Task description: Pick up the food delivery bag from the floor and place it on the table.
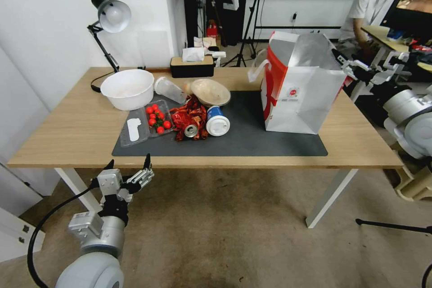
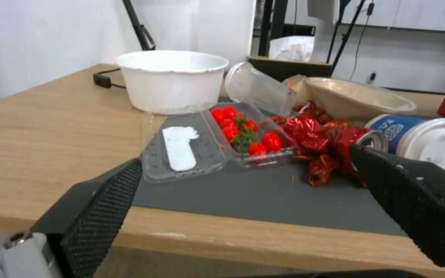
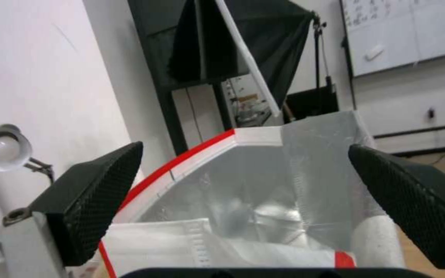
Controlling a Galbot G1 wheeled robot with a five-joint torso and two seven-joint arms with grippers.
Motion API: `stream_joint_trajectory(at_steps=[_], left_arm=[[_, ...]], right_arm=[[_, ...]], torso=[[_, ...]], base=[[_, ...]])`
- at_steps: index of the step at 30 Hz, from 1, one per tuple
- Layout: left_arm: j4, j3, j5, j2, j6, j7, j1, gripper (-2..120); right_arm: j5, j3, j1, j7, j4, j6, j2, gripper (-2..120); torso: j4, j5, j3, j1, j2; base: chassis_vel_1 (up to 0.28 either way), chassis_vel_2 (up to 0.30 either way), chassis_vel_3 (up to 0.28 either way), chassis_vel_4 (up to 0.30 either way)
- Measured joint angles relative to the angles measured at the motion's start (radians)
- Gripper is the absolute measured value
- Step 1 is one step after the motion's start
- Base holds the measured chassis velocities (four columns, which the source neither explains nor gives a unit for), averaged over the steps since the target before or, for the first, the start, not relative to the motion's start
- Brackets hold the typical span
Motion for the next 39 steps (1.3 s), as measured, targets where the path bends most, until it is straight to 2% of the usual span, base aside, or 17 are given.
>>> stream_joint_trajectory(at_steps=[4,9,12,13,19,23,26,27,29,31,33,39], left_arm=[[-0.001,-0.005,-0.001,0.001,0.000,0.000,-0.001,100],[-0.001,-0.009,-0.001,0.001,-0.002,0.015,-0.001,100],[-0.001,-0.018,0.013,-0.006,-0.006,0.034,0.011,100],[0.001,-0.021,0.020,-0.010,-0.015,0.039,0.016,100],[0.008,-0.022,0.027,-0.013,-0.035,0.059,0.022,100],[0.030,-0.020,0.031,-0.013,-0.068,0.083,0.024,100],[0.062,-0.016,0.042,-0.009,-0.120,0.093,0.027,100],[0.062,-0.016,0.042,-0.009,-0.120,0.093,0.027,100],[0.081,-0.012,0.048,-0.006,-0.142,0.103,0.030,100],[0.082,-0.012,0.048,-0.006,-0.142,0.103,0.030,100],[0.114,-0.005,0.061,-0.003,-0.169,0.120,0.029,100],[0.182,0.006,0.073,0.000,-0.222,0.164,0.023,100]], right_arm=[[-0.085,0.035,-0.081,0.045,0.073,0.054,-0.006,100],[-0.161,0.087,-0.172,0.091,0.156,0.077,0.005,100],[-0.250,0.116,-0.254,0.121,0.216,0.085,0.036,100],[-0.275,0.119,-0.278,0.131,0.232,0.091,0.047,100],[-0.355,0.146,-0.396,0.144,0.276,0.142,0.093,100],[-0.423,0.159,-0.496,0.145,0.292,0.208,0.148,100],[-0.508,0.155,-0.598,0.143,0.297,0.288,0.229,100],[-0.508,0.155,-0.598,0.143,0.297,0.288,0.229,100],[-0.565,0.141,-0.651,0.141,0.294,0.328,0.287,100],[-0.568,0.141,-0.653,0.141,0.294,0.330,0.289,100],[-0.636,0.123,-0.695,0.144,0.276,0.365,0.350,100],[-0.713,0.094,-0.770,0.138,0.235,0.412,0.440,100]], torso=[[0.0000,0.0000,0.000,0.000,0.000],[-0.0001,-0.0003,0.000,0.000,0.000],[-0.0005,0.0000,0.000,0.000,0.000],[0.0001,-0.0001,0.000,0.000,0.000],[-0.0001,-0.0002,0.000,0.000,0.000],[-0.0001,0.0000,0.000,0.000,0.000],[-0.0001,-0.0001,0.000,0.000,0.000],[-0.0001,-0.0001,0.000,0.000,0.000],[-0.0002,-0.0001,0.000,0.000,0.000],[-0.0001,-0.0001,0.000,0.000,0.000],[0.0002,-0.0005,0.000,0.000,0.000],[-0.0004,-0.0001,0.000,0.000,0.000]], base=[[0.000,0.000,0.000,0.000],[0.000,0.000,0.000,0.000],[0.000,0.000,0.000,0.000],[0.000,0.000,0.000,0.000],[0.000,0.000,0.000,0.000],[0.000,0.000,0.000,0.000],[0.000,0.000,0.000,0.000],[0.000,0.000,0.000,0.000],[0.000,0.000,0.000,0.000],[0.000,0.000,0.000,0.000],[0.000,0.000,0.000,0.000],[0.000,0.000,0.000,0.000]])
